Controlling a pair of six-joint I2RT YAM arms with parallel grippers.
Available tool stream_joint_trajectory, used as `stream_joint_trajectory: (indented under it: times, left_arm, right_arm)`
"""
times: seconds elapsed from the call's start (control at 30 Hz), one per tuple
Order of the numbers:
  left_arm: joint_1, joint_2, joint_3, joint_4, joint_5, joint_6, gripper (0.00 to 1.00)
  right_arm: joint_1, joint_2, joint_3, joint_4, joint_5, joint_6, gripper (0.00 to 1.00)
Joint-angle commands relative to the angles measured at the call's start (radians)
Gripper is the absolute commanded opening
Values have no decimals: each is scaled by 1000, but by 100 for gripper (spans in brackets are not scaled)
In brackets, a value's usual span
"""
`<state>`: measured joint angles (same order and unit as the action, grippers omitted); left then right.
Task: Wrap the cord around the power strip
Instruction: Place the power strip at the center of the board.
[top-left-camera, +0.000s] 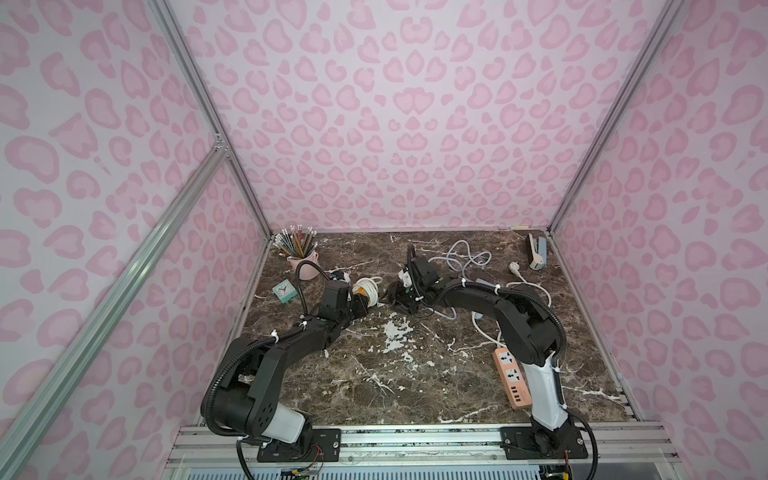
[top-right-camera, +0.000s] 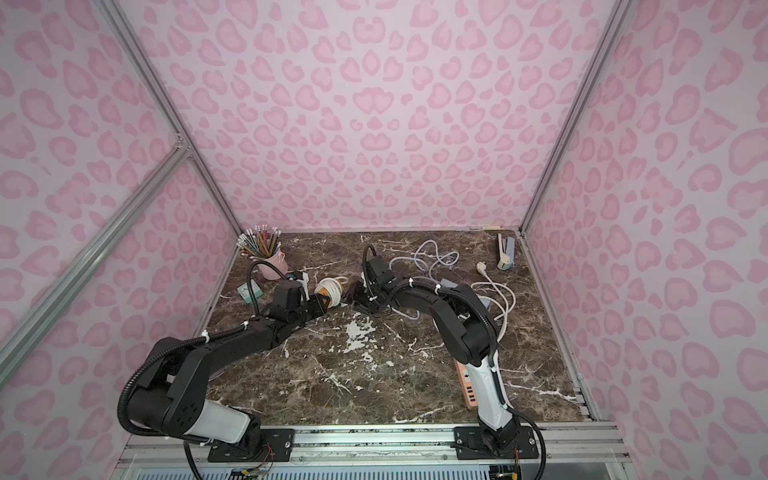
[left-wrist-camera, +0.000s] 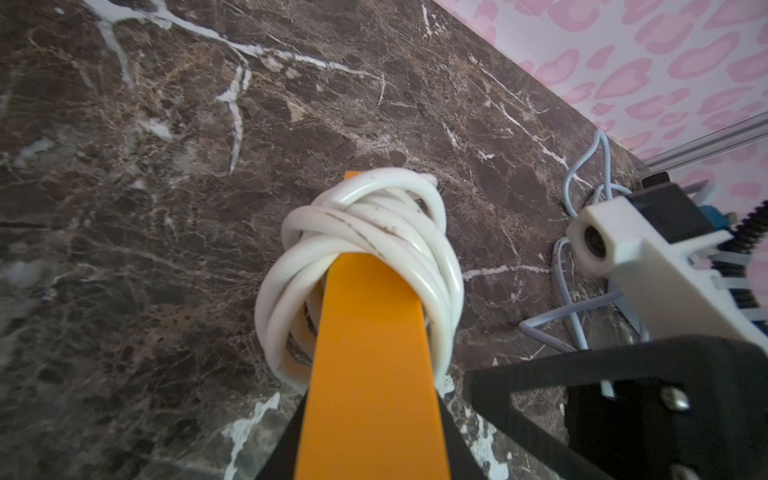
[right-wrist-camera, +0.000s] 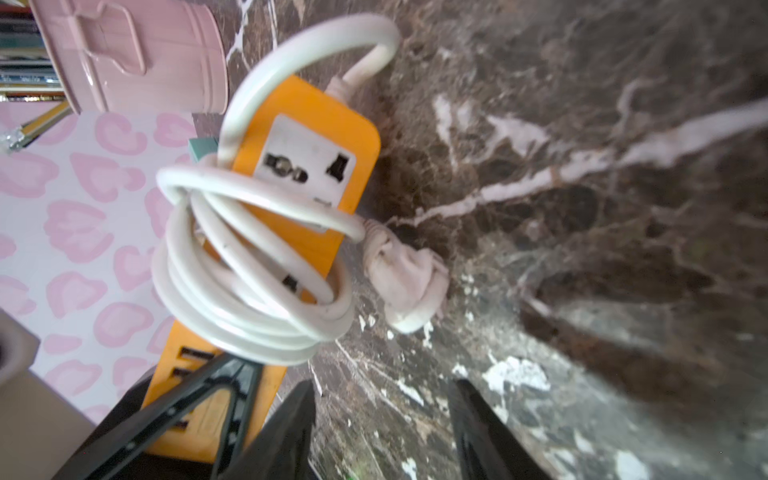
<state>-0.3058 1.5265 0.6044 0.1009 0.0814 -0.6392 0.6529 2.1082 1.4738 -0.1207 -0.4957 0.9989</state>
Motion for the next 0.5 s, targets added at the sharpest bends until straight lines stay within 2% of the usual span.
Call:
stream_joint_trajectory:
  times: [0.0,0.1,0.3,0.47]
  left_arm:
    - [1,12,-3,-185,-112,6,3]
    - [-10,7,-9,-180,-111,3,3]
    - [-30,10,-11,-167,-101,-8,3]
    - [-40,20,-13,-157,-81,-17,4]
  right_arm:
    - [-2,-48,-41,62,-34,64,66]
    - [-4,-58,-15,50,-4,85,73]
    - [3,69,245,-100,86,45,83]
    - [29,211,452,-227,100,1,85]
